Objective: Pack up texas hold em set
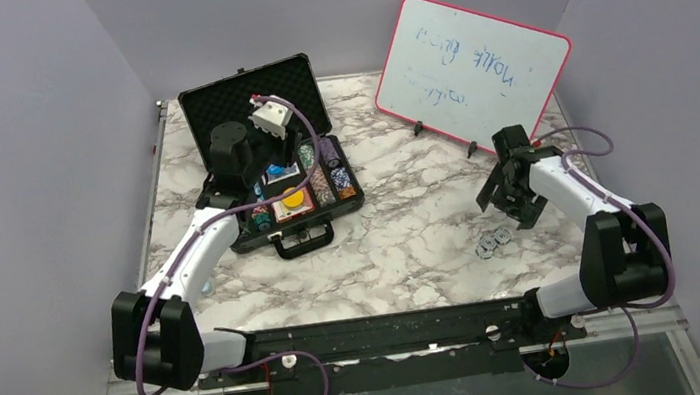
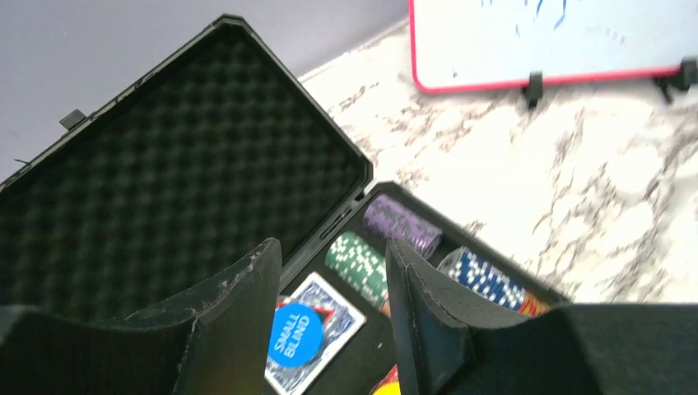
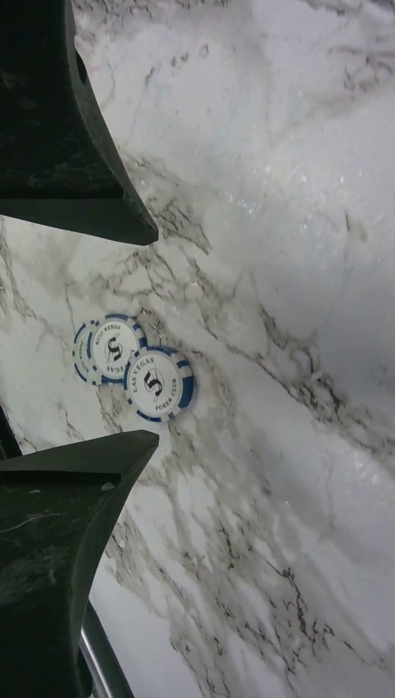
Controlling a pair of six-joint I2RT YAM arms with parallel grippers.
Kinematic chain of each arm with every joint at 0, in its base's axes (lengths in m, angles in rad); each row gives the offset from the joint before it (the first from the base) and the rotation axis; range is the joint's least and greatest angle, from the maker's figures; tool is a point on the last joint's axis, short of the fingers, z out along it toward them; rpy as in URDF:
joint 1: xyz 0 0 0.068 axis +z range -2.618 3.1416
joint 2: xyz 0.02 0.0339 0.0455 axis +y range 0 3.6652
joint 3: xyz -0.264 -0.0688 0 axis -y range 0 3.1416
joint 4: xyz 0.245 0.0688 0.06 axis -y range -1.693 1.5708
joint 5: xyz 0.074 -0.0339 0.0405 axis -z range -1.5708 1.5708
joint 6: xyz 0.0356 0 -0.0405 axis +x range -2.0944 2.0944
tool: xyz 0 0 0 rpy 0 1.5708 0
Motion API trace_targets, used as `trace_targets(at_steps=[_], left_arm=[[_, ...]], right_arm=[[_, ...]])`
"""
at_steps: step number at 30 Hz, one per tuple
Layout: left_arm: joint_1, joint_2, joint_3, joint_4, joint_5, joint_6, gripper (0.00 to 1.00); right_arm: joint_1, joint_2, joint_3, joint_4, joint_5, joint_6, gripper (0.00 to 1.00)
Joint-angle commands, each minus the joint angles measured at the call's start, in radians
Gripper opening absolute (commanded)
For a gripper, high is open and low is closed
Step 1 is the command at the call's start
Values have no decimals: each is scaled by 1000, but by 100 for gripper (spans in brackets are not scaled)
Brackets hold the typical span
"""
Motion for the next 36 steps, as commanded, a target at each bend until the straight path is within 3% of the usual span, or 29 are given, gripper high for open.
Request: trace_targets(at_steps=[1,8,15,20,27,32,36], left_arm=[[-1,46,16,188,-50,-222,53],[-1,88,52,186,-273,-443,54],[-1,108,73,160,-312,-484,56],[-1,103,77,142,-308,-475,56],[-1,85,59,142,-303,-464,56],[-1,80,52,140,-299,-453,56],[-1,84,49,139,-299,-445,56]], right_arm=[[-14,-16,-48,-46,29,42,86],[-14,-4,-141,13,-56,91,83],[-14,-14,-197,100,-70,51,55],[-14,-21,-171,127,-42,-10,46],[-14,-8,-130,156,-83,-83,47],[-14,5,-130,45,-80,-57,65],[-13,-28,-156,23,-130,-64,69]])
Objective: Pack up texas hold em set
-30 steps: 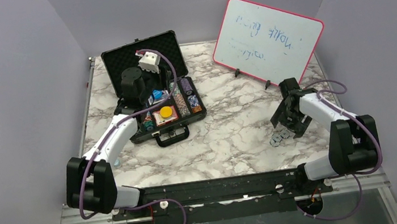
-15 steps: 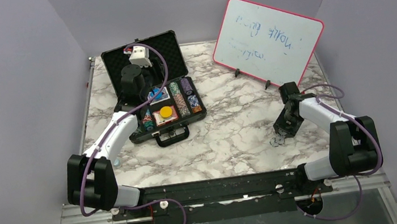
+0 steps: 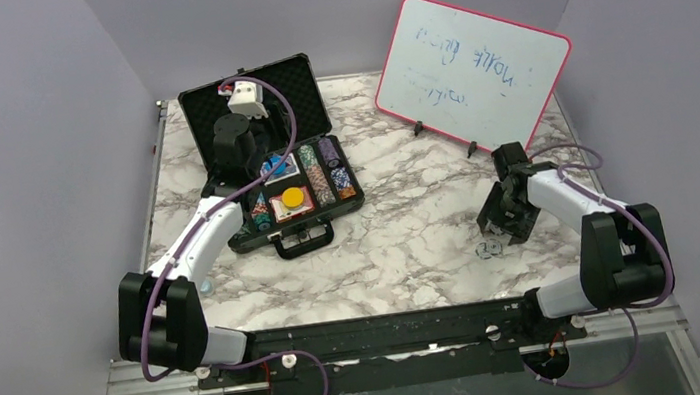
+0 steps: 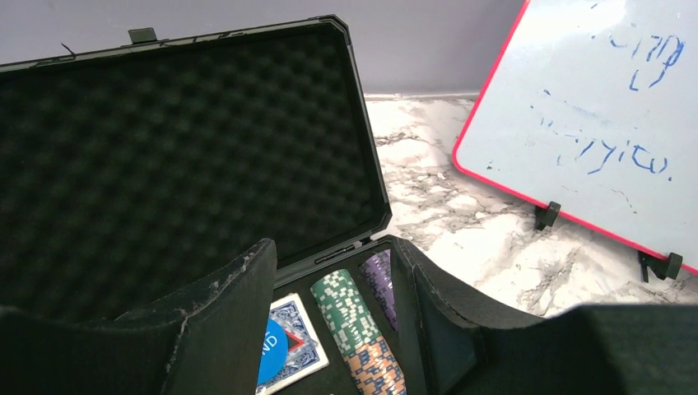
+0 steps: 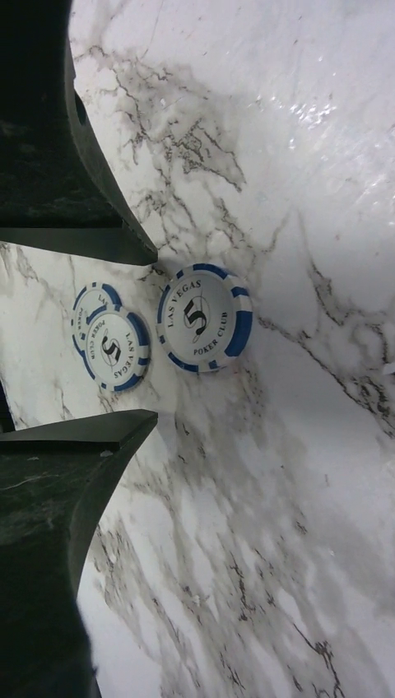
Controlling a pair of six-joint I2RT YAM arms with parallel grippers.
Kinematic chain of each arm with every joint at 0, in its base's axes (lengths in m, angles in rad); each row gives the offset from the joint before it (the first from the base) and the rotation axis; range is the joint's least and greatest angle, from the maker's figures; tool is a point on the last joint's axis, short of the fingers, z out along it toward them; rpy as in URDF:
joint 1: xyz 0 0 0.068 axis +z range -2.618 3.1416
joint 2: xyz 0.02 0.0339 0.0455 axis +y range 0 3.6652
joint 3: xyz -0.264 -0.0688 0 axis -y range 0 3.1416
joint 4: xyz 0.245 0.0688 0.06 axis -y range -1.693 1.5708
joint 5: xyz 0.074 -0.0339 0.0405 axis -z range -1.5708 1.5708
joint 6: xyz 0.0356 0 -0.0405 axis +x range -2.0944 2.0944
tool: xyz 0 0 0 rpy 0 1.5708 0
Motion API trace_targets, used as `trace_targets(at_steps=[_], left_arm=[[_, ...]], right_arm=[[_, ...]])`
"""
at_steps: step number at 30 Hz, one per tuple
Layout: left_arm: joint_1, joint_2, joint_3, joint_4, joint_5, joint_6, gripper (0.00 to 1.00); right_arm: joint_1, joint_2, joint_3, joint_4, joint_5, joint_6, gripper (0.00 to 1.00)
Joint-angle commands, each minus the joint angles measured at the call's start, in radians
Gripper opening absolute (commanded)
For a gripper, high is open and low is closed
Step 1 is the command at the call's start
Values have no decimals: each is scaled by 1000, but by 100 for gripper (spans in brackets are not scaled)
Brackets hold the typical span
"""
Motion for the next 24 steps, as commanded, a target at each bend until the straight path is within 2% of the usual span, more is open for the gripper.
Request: trace_targets(at_steps=[1,6,13,24], left_arm=[[-1,-16,-2,4,-15,15,56],[-1,-10,-11,18,22,28,56],[-1,-2,-9,34,76,58,56],[-1,30,4,33,101,32,56]], right_arm=[[-3,-28,-16,-57,-64,-11,69],[-3,-27,-46,-32,-124,-23,65],[16,-41,-50,-38,-104,-14,45],[70,-83,-21,-88,-51,16,42]])
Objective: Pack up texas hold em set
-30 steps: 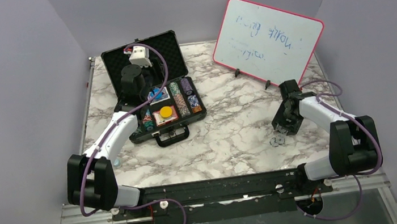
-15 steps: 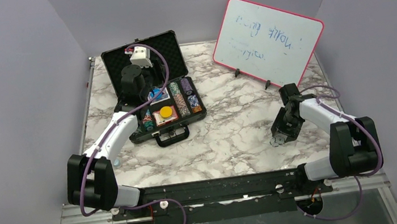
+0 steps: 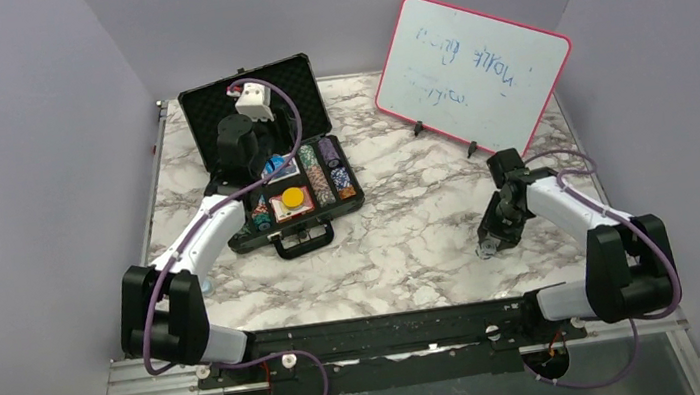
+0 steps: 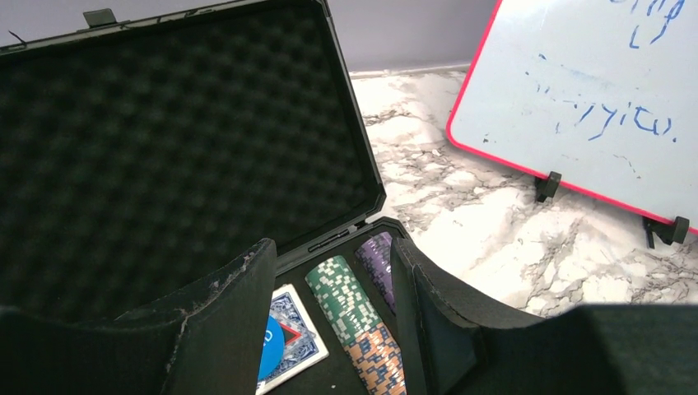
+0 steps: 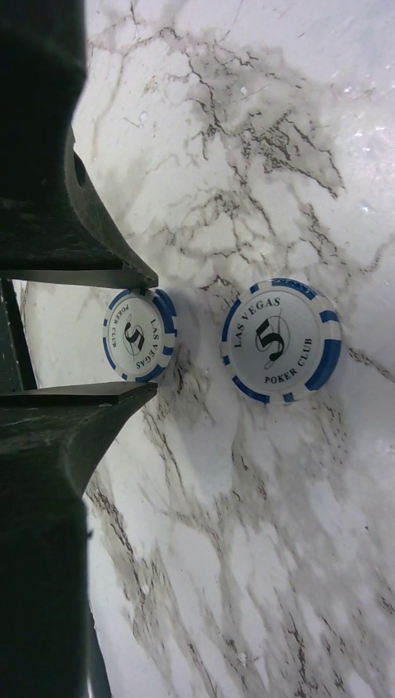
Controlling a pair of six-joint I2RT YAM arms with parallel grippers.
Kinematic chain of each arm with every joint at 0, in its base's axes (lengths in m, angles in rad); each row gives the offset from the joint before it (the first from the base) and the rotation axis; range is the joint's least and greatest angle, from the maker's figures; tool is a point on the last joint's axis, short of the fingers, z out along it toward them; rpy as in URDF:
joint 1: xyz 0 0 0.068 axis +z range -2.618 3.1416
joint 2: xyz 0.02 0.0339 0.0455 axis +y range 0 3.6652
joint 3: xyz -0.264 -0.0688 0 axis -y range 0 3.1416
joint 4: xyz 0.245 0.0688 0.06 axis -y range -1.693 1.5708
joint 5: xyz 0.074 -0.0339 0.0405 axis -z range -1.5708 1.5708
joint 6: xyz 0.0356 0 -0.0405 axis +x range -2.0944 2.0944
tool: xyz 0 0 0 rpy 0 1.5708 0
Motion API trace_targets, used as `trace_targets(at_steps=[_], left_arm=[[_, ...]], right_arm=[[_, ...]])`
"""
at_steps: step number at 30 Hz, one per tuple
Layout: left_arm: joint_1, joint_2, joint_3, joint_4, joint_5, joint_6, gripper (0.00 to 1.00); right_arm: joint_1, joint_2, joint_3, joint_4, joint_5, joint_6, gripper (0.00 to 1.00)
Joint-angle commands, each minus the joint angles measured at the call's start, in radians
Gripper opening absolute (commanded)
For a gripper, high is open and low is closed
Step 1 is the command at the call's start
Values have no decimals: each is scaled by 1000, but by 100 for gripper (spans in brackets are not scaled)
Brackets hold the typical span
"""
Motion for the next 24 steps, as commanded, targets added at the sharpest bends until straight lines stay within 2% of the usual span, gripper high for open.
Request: trace_targets(at_steps=[1,6,16,24], left_arm=[[-1,7,10,32,33,-11,56],[-1,13,9,31,39,-16,56],[-1,17,10,23,54,-36,56],[-1,13,7,19,46,-36,56]], right_arm=[[20,-23,13,-37,33,17,42],[31,-10,-2,-12,20,19,45],[35,26,-4,-6,1,3,58],[65,55,-6,-5,19,5,57]])
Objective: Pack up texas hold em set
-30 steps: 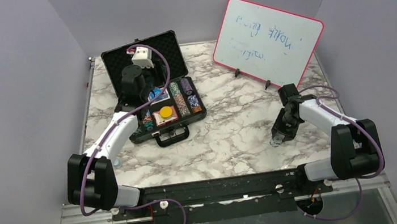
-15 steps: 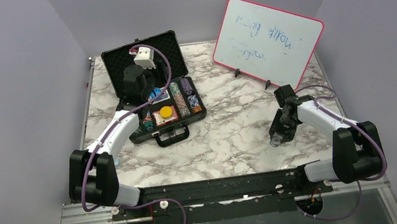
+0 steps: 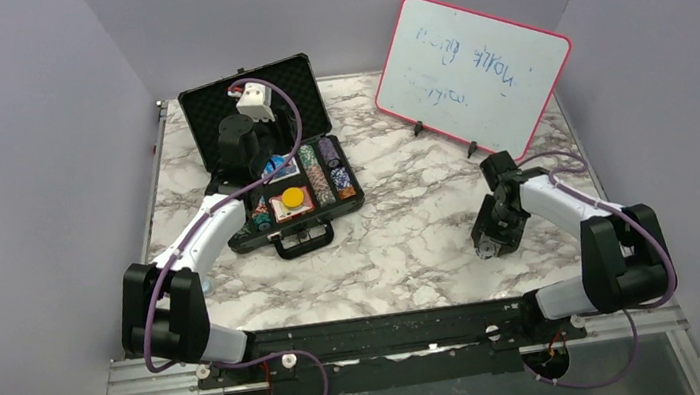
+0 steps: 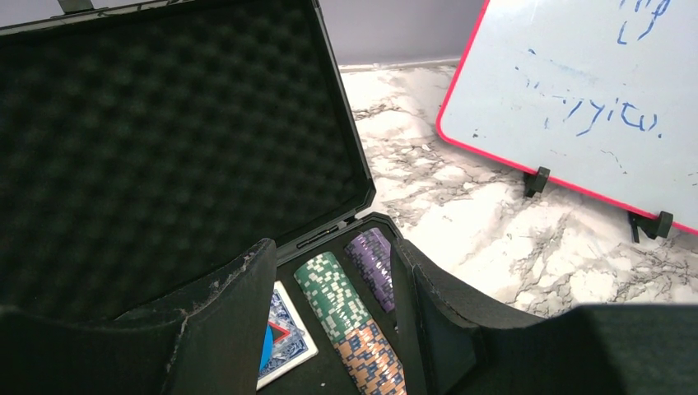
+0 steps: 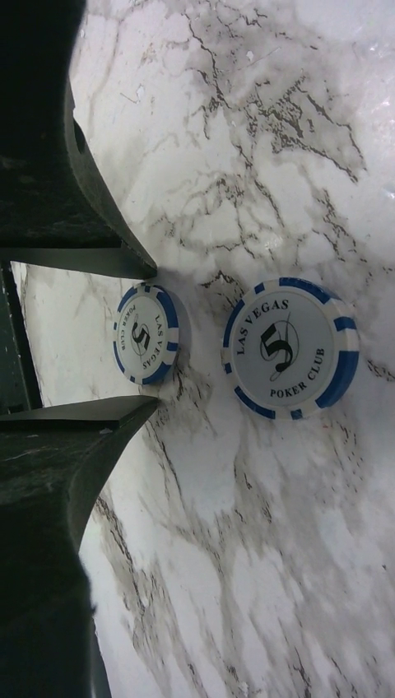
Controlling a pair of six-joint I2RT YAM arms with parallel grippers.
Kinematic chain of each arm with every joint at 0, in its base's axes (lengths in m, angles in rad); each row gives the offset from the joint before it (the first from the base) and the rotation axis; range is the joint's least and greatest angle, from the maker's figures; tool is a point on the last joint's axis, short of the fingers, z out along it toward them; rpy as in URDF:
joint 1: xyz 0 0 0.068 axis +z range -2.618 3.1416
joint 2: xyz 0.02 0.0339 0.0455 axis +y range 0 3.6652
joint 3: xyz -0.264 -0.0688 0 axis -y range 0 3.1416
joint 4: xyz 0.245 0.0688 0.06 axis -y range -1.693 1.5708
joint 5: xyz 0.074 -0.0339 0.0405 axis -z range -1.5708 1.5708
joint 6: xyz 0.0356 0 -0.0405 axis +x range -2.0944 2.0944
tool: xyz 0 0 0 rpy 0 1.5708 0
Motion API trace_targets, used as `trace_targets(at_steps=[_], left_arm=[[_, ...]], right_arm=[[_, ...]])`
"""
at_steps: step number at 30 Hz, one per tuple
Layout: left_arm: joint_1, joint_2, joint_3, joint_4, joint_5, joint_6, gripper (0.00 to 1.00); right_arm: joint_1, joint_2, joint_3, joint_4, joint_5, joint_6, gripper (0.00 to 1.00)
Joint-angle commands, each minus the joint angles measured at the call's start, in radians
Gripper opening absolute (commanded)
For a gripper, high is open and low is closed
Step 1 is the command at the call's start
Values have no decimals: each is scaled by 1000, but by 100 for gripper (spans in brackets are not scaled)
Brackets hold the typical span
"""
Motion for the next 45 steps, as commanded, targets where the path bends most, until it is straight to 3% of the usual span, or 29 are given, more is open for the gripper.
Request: trace_targets(at_steps=[1,9,13,18,27,45], left_arm=[[-1,-3,7,19,20,-8,56],[-1,-31,18,19,-67,61,56],[0,-31,19,19,-61,55,56],[0,-34,20,19,-58,57,56],[-1,-36,20,22,-78,75,56],[-1,-5,21,21,-72,49,56]], right_arm=[[41,-1,-10,1,26,12,56],[61,25,-30,23,32,35,50],[61,1,-37,46,50,51,35],[61,-56,8,43,115,82,25],[61,-91,145,-17,245,127,25],[-10,-18,73,88,232,140,28]])
